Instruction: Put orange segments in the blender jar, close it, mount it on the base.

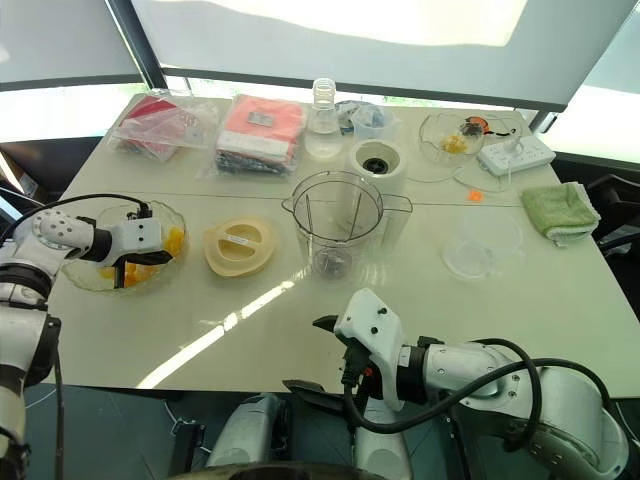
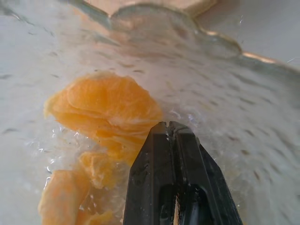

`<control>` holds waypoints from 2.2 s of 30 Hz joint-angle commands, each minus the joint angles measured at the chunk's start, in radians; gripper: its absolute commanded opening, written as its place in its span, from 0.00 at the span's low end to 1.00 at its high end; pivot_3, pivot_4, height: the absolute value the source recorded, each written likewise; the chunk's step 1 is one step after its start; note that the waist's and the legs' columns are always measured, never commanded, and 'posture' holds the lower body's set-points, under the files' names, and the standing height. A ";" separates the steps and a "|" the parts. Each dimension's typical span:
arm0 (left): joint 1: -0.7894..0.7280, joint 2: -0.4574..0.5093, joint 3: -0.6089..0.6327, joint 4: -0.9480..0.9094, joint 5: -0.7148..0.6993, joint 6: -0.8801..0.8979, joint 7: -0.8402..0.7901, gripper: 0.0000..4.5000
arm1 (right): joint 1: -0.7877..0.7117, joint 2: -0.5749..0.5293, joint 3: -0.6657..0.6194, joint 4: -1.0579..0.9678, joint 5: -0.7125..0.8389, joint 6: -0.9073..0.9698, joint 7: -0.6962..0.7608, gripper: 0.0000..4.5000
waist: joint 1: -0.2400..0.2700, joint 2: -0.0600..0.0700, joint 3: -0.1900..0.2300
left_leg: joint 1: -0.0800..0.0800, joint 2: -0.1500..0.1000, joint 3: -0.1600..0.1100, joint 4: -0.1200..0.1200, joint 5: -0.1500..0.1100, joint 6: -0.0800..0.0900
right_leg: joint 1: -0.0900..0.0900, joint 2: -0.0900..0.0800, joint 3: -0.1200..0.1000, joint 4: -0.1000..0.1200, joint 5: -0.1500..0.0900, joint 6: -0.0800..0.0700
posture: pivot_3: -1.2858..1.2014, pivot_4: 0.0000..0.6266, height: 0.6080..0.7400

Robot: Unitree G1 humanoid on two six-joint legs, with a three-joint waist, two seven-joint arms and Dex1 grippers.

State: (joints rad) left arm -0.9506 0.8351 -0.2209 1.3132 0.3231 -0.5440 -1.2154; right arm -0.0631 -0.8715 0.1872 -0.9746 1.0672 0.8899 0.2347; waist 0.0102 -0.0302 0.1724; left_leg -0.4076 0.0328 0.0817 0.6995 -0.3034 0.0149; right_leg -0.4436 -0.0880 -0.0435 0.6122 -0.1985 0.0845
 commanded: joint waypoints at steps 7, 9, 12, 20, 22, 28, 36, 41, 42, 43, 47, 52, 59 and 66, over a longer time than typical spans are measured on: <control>-0.050 0.070 0.057 -0.030 -0.052 0.071 -0.079 0.01 | -0.046 0.055 0.024 0.024 -0.058 0.013 0.038 1.00 | 0.004 0.000 0.000 | 0.000 0.000 0.000 0.000 0.000 0.000 | 0.000 0.000 0.000 0.001 0.000 0.000 | 0.52 0.24 1.00; -0.051 0.068 0.062 -0.031 -0.053 0.075 -0.077 0.21 | -0.051 0.064 0.024 0.030 -0.066 0.019 0.045 1.00 | 0.003 0.000 0.000 | 0.000 0.000 0.000 0.000 0.000 0.000 | 0.000 0.000 0.000 0.001 0.000 0.000 | 0.52 0.24 1.00; -0.053 0.055 0.066 -0.033 -0.048 0.074 -0.028 0.55 | -0.049 0.070 0.018 0.029 -0.073 0.025 0.053 1.00 | 0.002 0.000 0.000 | 0.000 0.000 0.000 0.000 0.000 0.000 | 0.000 0.000 0.000 0.000 0.000 0.000 | 0.52 0.24 1.00; -0.101 -0.016 0.109 -0.009 -0.085 0.298 0.066 0.71 | -0.039 0.083 0.012 0.019 -0.079 0.039 0.046 1.00 | 0.002 0.000 0.000 | 0.000 0.000 0.000 0.000 0.000 0.000 | 0.001 0.000 -0.001 0.001 0.001 0.002 | 0.52 0.24 1.00; -0.105 -0.031 0.124 -0.011 -0.100 0.353 0.055 0.71 | -0.033 0.087 0.013 0.015 -0.082 0.041 0.041 1.00 | 0.001 0.000 0.000 | 0.000 0.000 0.000 0.000 0.000 0.000 | 0.000 0.001 -0.001 0.001 0.002 0.003 | 0.52 0.24 1.00; -0.083 -0.051 0.106 -0.024 -0.090 0.390 0.074 0.71 | -0.023 0.101 0.018 0.010 -0.096 0.042 0.036 1.00 | 0.000 0.000 0.000 | 0.000 0.000 0.000 0.000 0.000 0.000 | 0.000 0.001 -0.001 0.001 0.002 0.003 | 0.52 0.24 1.00; -0.076 -0.077 0.112 -0.018 -0.098 0.533 0.122 0.71 | 0.002 0.114 0.016 0.007 -0.125 0.037 0.043 1.00 | 0.003 -0.001 0.000 | 0.000 0.000 0.000 0.000 0.000 0.000 | 0.000 0.001 -0.001 0.001 0.002 0.003 | 0.52 0.24 1.00; -0.045 -0.104 0.094 -0.023 -0.082 0.546 0.161 0.71 | 0.003 0.130 0.032 0.016 -0.153 0.032 0.055 1.00 | 0.002 -0.001 0.000 | 0.000 0.000 0.000 0.000 0.000 0.000 | 0.000 0.001 -0.001 0.001 0.002 0.003 | 0.52 0.24 1.00; -0.041 -0.111 0.093 -0.022 -0.080 0.549 0.173 0.71 | 0.003 0.132 0.032 0.017 -0.158 0.032 0.058 1.00 | 0.002 -0.001 0.000 | 0.000 0.000 0.000 0.000 0.000 0.000 | 0.000 0.001 -0.001 0.001 0.002 0.003 | 0.52 0.24 1.00; -0.039 -0.117 0.093 -0.022 -0.079 0.550 0.183 0.71 | 0.004 0.134 0.032 0.018 -0.162 0.032 0.061 1.00 | 0.004 -0.001 0.000 | 0.000 0.000 0.000 0.000 0.000 0.000 | 0.000 0.001 -0.001 0.001 0.002 0.003 | 0.52 0.24 1.00; -0.034 -0.131 0.095 -0.016 -0.080 0.562 0.217 0.71 | 0.010 0.139 0.030 0.015 -0.175 0.033 0.070 1.00 | 0.005 -0.001 -0.001 | 0.000 -0.001 -0.001 0.000 0.000 0.000 | 0.001 0.001 -0.001 0.001 0.002 0.003 | 0.52 0.24 1.00; -0.026 -0.136 0.107 -0.012 -0.091 0.559 0.245 0.59 | 0.023 0.141 0.020 0.002 -0.179 0.040 0.070 1.00 | 0.005 0.000 -0.001 | 0.000 -0.001 -0.001 0.001 0.000 0.000 | 0.002 0.000 -0.001 0.001 0.001 0.001 | 0.52 0.24 1.00; -0.017 -0.131 0.113 -0.012 -0.100 0.549 0.263 0.01 | 0.006 0.153 0.026 0.007 -0.181 0.045 0.067 1.00 | 0.004 0.000 -0.001 | 0.001 -0.001 -0.001 0.001 0.000 0.000 | 0.002 0.001 -0.001 0.002 0.001 0.001 | 0.52 0.24 1.00; -0.019 -0.120 0.126 -0.019 -0.118 0.538 0.266 0.01 | -0.011 0.167 0.037 0.017 -0.191 0.050 0.071 1.00 | 0.003 -0.001 -0.001 | 0.001 -0.001 -0.001 0.001 0.000 0.000 | 0.001 0.001 -0.001 0.002 0.001 0.001 | 0.52 0.24 1.00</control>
State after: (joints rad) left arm -0.9737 0.7018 -0.1135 1.3036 0.2194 0.0091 -0.9524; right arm -0.0643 -0.7143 0.2241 -0.9376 0.8787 0.9464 0.3016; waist 0.0135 -0.0307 0.1709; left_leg -0.4069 0.0322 0.0804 0.7001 -0.3033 0.0148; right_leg -0.4422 -0.0874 -0.0445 0.6137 -0.1978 0.0857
